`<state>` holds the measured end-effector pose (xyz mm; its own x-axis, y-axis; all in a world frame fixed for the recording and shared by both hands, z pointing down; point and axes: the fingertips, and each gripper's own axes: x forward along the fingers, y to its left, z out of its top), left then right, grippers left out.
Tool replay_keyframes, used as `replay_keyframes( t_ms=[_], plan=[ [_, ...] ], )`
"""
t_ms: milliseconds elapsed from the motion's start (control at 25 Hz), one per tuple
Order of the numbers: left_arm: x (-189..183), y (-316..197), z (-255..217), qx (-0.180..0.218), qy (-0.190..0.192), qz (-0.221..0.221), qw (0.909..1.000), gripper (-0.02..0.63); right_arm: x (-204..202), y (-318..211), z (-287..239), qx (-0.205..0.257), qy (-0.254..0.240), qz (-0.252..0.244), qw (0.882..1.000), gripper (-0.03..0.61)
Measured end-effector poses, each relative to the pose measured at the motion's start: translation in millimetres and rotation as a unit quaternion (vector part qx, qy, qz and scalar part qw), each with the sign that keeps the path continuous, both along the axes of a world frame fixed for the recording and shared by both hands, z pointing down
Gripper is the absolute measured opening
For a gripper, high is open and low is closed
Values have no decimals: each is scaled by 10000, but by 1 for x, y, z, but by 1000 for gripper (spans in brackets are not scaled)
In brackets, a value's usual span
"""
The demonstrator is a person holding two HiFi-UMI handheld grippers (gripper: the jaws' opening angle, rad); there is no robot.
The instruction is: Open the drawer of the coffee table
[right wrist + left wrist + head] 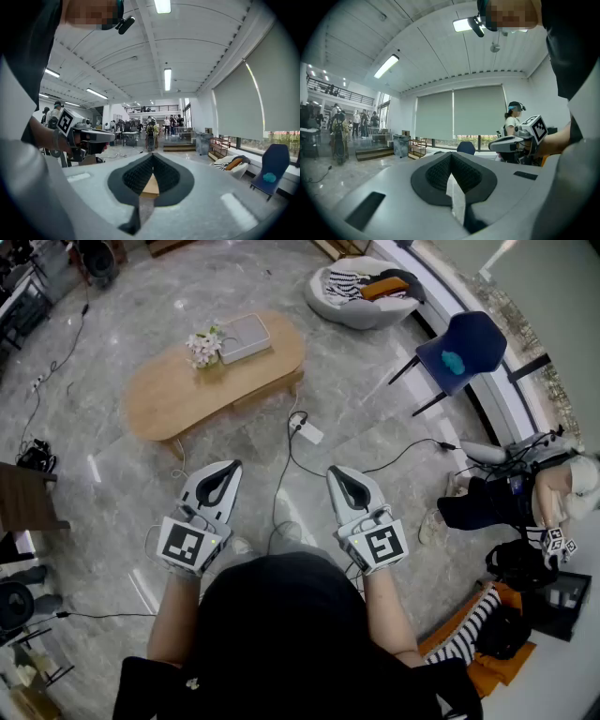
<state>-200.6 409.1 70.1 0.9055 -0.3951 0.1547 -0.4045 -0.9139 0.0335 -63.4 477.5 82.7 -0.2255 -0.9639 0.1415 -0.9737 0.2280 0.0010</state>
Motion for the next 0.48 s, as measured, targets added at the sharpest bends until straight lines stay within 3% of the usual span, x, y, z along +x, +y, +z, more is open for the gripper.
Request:
replay_keyframes(
  t_ms=[480],
  plan=[
    [67,12,4,22,-188,63,9998,6,69,12,3,82,-332,-104,9994,-3]
  ],
)
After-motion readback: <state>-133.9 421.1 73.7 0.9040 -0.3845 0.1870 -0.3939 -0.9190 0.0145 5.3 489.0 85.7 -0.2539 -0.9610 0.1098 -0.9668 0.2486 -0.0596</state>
